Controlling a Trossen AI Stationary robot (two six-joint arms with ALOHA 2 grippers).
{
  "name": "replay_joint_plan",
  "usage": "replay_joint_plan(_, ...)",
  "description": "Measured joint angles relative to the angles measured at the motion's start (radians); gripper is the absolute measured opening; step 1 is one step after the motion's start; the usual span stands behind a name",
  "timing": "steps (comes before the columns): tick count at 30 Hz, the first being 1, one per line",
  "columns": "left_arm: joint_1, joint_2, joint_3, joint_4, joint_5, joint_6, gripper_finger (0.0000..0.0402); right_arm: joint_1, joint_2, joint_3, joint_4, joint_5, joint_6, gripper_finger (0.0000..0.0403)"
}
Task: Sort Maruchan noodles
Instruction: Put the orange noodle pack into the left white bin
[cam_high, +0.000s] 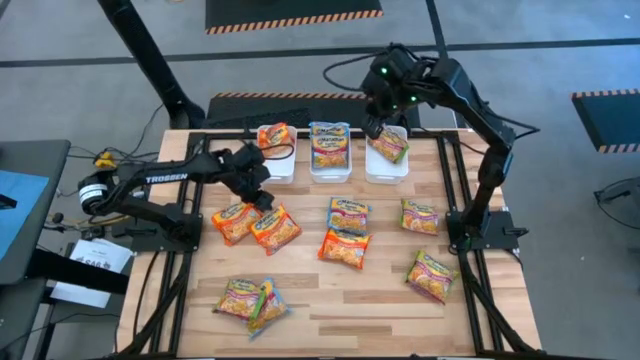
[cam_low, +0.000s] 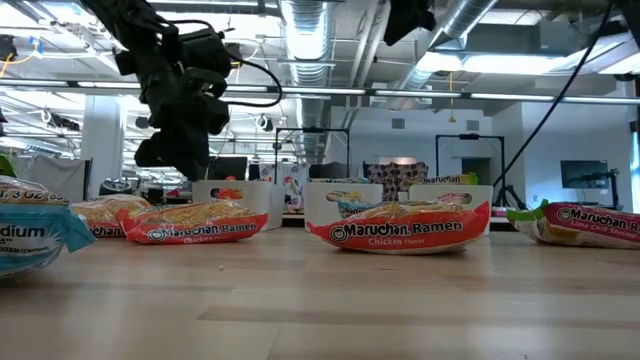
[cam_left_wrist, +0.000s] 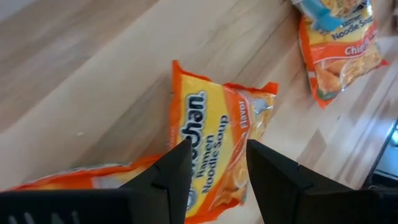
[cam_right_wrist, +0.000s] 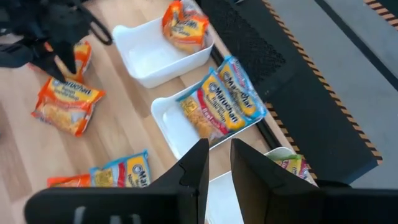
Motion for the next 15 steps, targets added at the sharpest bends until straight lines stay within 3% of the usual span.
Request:
replay_joint_plan(9, -0.035, 0.005, -0.008, 0.01, -0.061, -0.04, 0.0137, 0.049, 0.0, 0.0, 0.001, 0.0, -0.007, 0.0093)
replay_joint_plan(15, -0.052, 0.088, -0.007, 0.047, -0.079, -0.041, 0.0137, 0.068, 0.0, 0.0, 0.001, -0.001, -0.007, 0.0093)
